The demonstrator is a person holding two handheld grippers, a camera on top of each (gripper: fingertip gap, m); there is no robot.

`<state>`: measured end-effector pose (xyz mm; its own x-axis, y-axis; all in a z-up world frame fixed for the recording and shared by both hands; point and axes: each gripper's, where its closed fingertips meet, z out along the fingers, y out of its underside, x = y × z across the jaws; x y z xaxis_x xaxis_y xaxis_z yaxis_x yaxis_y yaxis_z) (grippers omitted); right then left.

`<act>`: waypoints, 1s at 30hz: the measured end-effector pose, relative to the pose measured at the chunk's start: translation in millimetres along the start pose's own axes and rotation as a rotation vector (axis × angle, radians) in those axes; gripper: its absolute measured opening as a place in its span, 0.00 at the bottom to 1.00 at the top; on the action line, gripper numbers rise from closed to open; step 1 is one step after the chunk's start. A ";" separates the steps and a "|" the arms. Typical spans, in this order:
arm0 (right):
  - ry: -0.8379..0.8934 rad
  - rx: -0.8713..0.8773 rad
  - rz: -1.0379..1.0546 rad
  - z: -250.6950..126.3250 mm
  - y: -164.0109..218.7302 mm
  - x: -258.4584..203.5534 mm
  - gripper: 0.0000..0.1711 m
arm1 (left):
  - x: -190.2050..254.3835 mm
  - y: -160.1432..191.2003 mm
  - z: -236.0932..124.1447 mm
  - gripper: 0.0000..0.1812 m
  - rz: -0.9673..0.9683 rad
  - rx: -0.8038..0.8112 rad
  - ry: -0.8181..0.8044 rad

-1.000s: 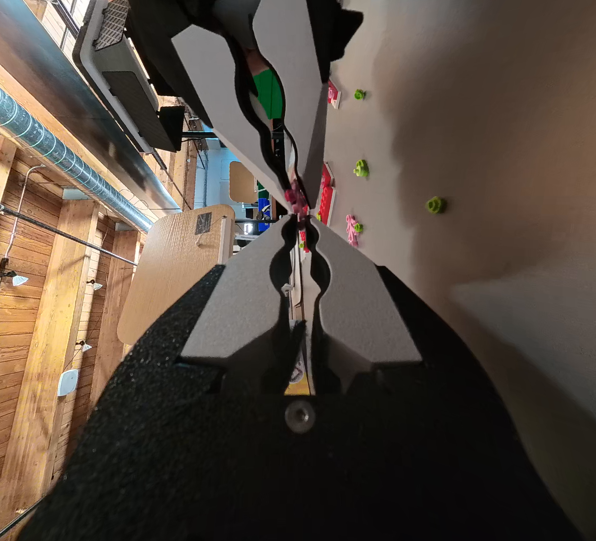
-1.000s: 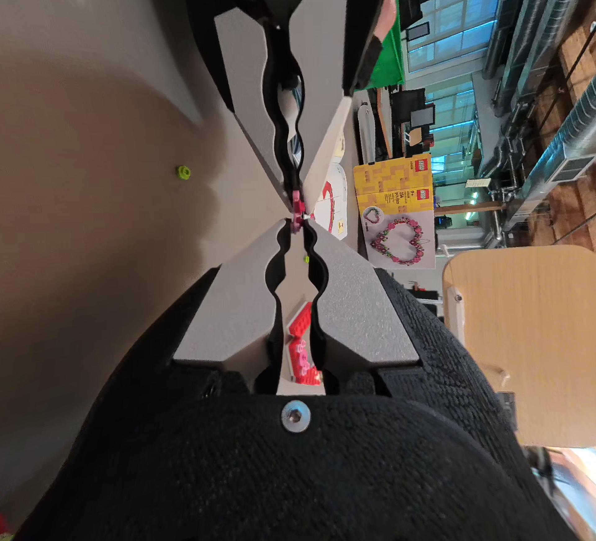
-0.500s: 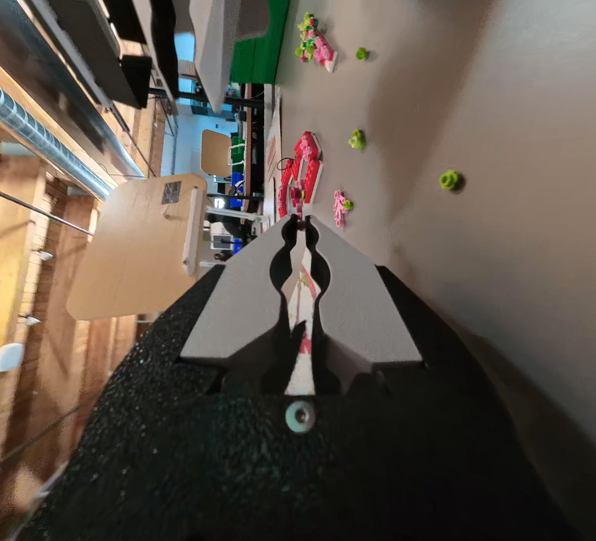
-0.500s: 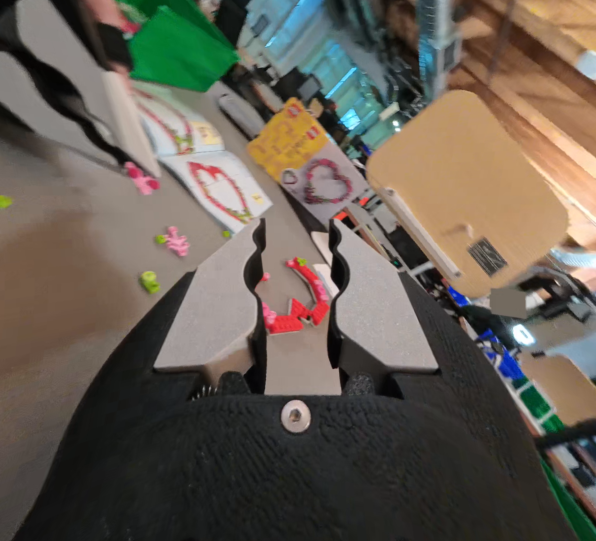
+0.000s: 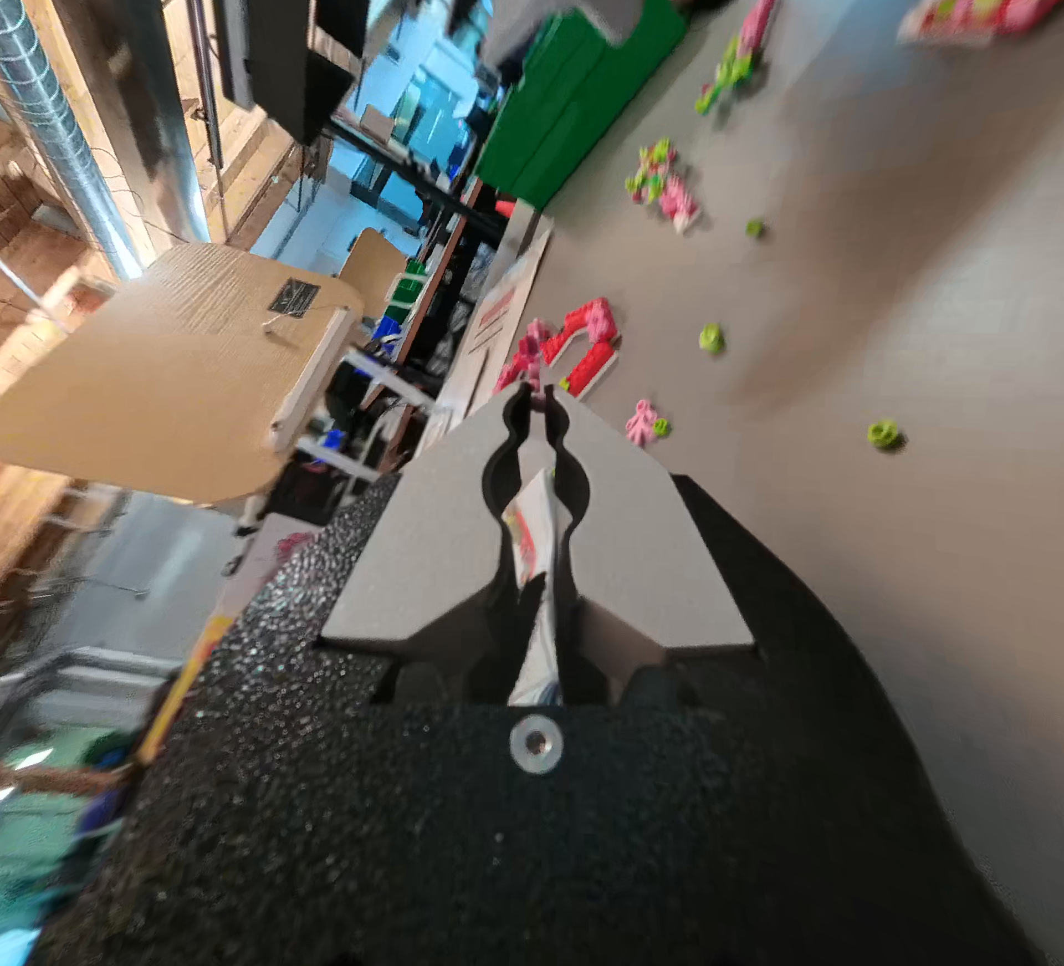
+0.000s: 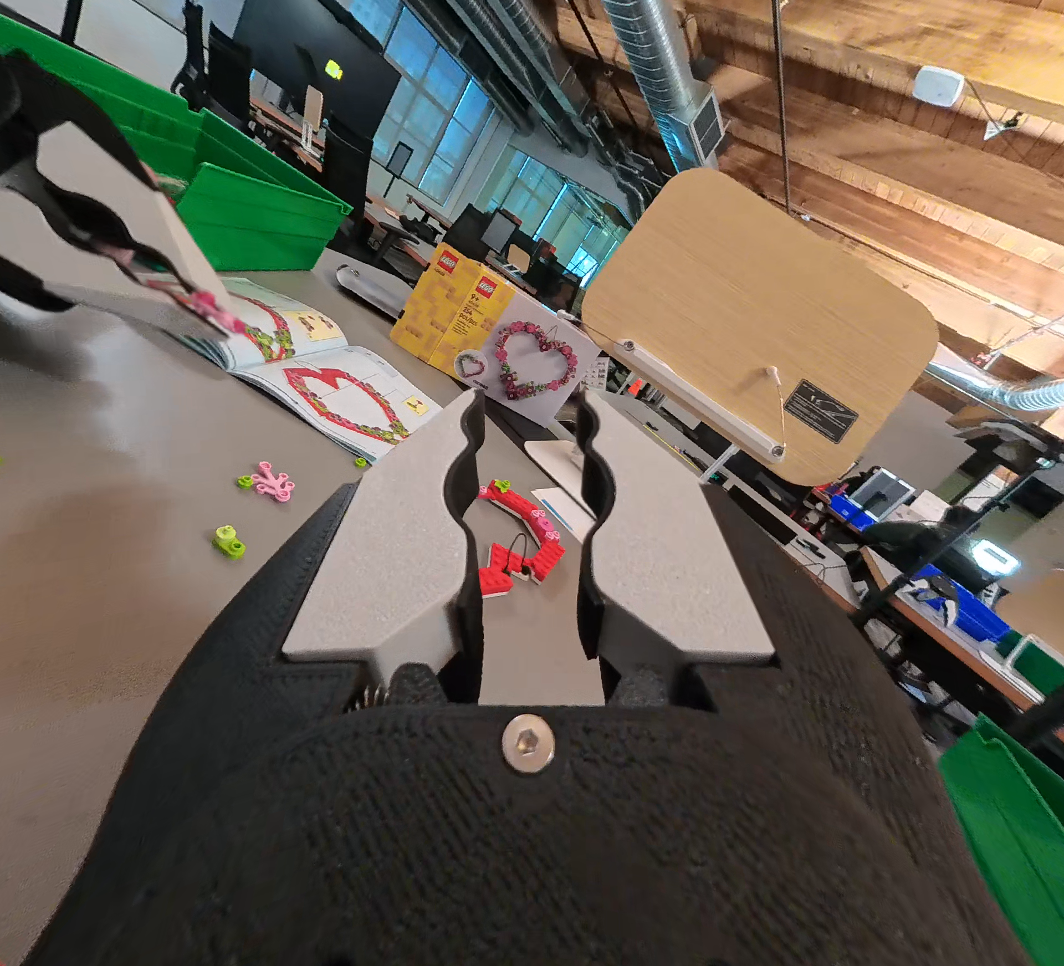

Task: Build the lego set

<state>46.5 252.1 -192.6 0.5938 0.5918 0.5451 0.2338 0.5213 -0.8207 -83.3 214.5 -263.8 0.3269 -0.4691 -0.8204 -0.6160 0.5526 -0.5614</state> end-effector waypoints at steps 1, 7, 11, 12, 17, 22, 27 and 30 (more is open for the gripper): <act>-0.008 -0.001 0.003 0.4 0.9 -2.0 0.17 | -0.8 -7.7 -2.4 0.02 -0.080 0.060 0.024; -0.071 0.021 0.048 3.3 -0.1 -15.9 0.17 | -23.1 -45.7 -29.5 0.01 -0.668 0.480 0.231; -0.088 0.024 0.056 3.8 0.0 -19.9 0.17 | -34.7 -71.2 -55.1 0.01 -0.883 0.736 0.398; -0.091 0.024 0.061 3.9 0.1 -20.3 0.17 | -37.0 -76.2 -60.6 0.01 -0.919 0.789 0.432; -0.097 0.023 0.066 4.0 0.4 -21.6 0.16 | -51.0 -86.8 -78.6 0.01 -1.076 0.956 0.519; -0.100 0.020 0.057 3.7 0.8 -22.5 0.15 | -49.8 -87.9 -79.8 0.01 -1.071 0.956 0.527; -0.087 0.014 0.056 3.4 3.6 -20.3 0.15 | -47.3 -78.4 -64.8 0.01 -1.048 0.835 0.450; -0.070 0.007 0.046 2.8 7.7 -17.5 0.15 | -35.2 -59.0 -40.1 0.01 -0.918 0.588 0.332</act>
<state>35.7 247.4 -207.9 0.5487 0.6568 0.5172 0.2020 0.4962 -0.8444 -87.3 170.8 -197.4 0.2208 -0.9739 -0.0529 0.2179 0.1021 -0.9706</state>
